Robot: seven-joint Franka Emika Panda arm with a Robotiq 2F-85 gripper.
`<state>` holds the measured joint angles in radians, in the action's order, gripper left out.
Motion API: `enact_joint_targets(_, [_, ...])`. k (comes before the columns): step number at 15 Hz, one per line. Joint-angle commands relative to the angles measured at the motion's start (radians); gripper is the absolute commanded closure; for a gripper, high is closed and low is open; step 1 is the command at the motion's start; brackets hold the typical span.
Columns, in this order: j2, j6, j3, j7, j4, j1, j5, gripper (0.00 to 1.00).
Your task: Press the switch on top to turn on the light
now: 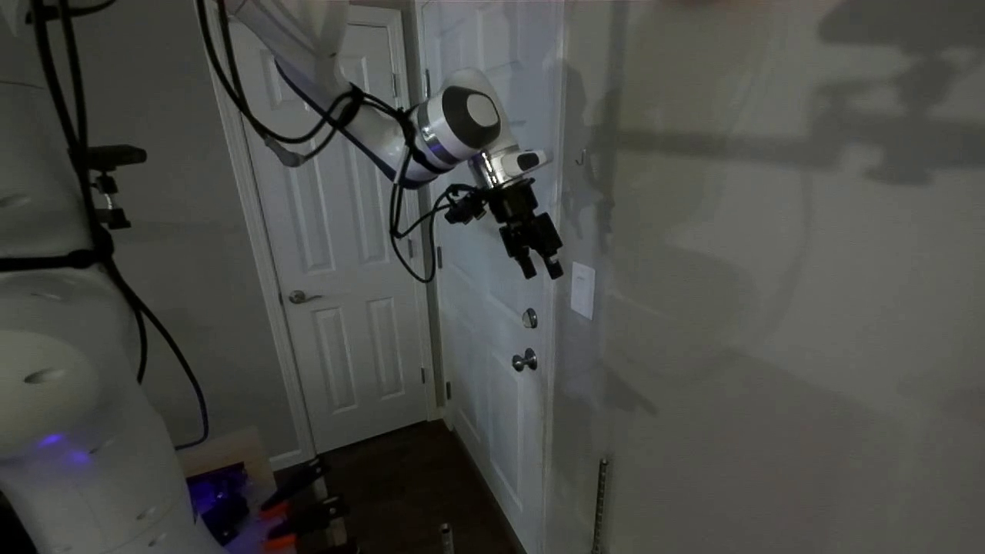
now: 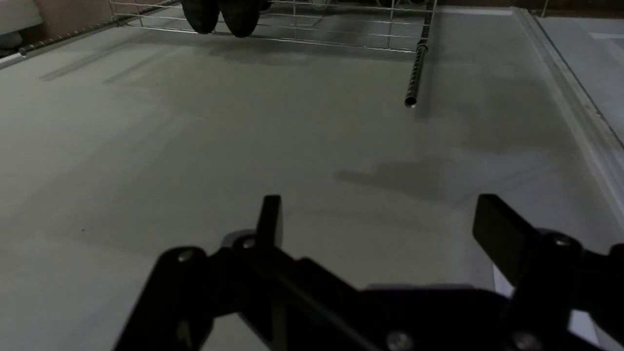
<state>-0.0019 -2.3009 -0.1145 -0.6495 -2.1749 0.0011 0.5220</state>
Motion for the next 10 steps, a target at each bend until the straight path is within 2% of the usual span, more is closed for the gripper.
enact_joint_targets(1, [0.007,0.001,0.023,-0.002,0.008,0.024,-0.001,0.0])
enact_joint_targets(10, [0.016,-0.004,0.027,-0.013,0.015,0.023,0.0,0.0])
